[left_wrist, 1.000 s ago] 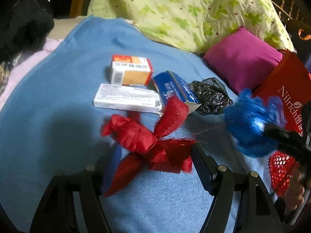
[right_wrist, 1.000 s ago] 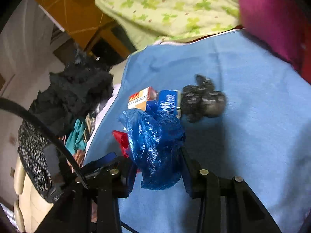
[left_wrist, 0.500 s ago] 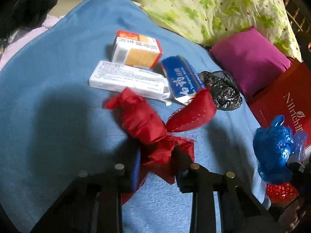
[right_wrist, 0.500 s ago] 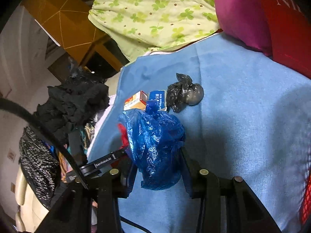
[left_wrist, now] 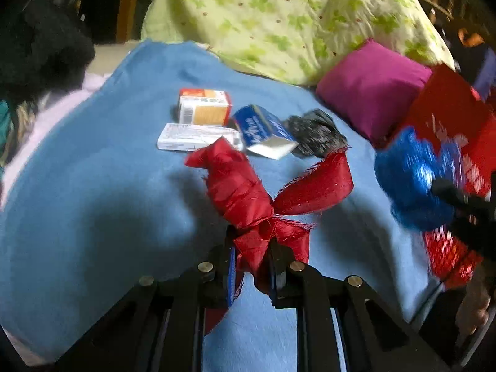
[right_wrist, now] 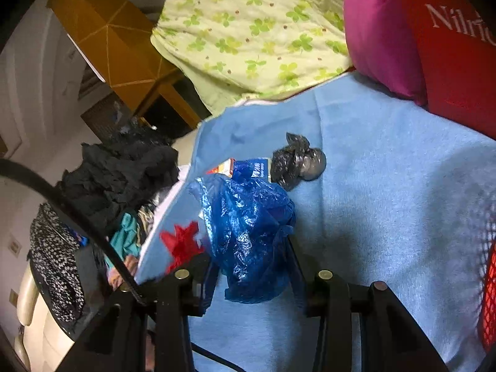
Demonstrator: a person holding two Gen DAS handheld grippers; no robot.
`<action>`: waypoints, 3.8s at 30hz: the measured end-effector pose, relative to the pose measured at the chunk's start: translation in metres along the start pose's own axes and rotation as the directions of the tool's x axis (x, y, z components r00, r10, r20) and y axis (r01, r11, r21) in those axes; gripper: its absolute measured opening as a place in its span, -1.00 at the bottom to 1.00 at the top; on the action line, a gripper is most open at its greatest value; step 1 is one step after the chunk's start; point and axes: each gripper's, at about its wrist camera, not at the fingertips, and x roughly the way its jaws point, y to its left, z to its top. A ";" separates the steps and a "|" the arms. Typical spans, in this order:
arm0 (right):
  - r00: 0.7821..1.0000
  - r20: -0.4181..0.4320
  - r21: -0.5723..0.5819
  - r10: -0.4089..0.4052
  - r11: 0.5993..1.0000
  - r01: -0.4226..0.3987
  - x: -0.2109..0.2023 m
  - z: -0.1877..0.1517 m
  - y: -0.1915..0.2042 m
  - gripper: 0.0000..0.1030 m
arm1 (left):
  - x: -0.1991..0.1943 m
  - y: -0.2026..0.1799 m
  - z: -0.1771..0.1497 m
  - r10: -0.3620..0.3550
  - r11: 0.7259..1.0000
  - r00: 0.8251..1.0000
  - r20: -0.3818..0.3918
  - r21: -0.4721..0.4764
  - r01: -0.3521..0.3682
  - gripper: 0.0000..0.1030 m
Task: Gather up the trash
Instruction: 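Grasp the red ribbon bow with the left tool, then carry the blue bag and red ribbon toward the red mesh basket, then bring the blue bag and red ribbon above the red mesh basket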
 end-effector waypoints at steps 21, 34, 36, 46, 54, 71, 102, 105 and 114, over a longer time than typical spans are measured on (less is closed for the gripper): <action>0.994 0.094 -0.031 0.053 0.998 -0.051 -0.065 -0.028 0.000 -0.17 | -0.107 -0.079 -0.002 0.189 0.955 0.965 0.180 0.196 -0.224 -0.66; 0.994 0.083 -0.072 0.075 0.995 -0.069 -0.060 -0.029 0.006 -0.17 | -0.109 -0.090 0.000 0.217 0.942 0.955 0.203 0.214 -0.260 -0.66; 0.993 0.086 -0.072 0.079 0.995 -0.073 -0.061 -0.029 0.006 -0.16 | -0.110 -0.092 0.001 0.222 0.939 0.952 0.209 0.217 -0.267 -0.66; 0.988 0.110 -0.069 0.106 0.993 -0.099 -0.068 -0.029 0.003 -0.16 | -0.115 -0.099 -0.002 0.224 0.933 0.950 0.219 0.232 -0.274 -0.66; 0.987 0.120 -0.069 0.109 0.992 -0.101 -0.073 -0.028 0.002 -0.16 | -0.117 -0.103 -0.003 0.218 0.933 0.950 0.221 0.239 -0.270 -0.66; 0.984 0.145 -0.064 0.100 0.994 -0.092 -0.086 -0.028 -0.006 -0.16 | -0.122 -0.114 -0.005 0.202 0.930 0.952 0.231 0.260 -0.260 -0.66; 0.969 0.226 -0.148 0.104 0.986 -0.071 -0.149 -0.020 0.051 -0.16 | -0.161 -0.118 0.000 0.155 0.941 0.941 0.300 0.244 -0.233 -0.66; 0.966 0.238 -0.161 0.104 0.985 -0.066 -0.158 -0.019 0.057 -0.16 | -0.167 -0.121 0.001 0.152 0.941 0.937 0.314 0.245 -0.235 -0.66; 0.957 0.269 -0.187 0.107 0.981 -0.057 -0.178 -0.020 0.068 -0.16 | -0.177 -0.127 0.004 0.139 0.939 0.933 0.332 0.254 -0.230 -0.66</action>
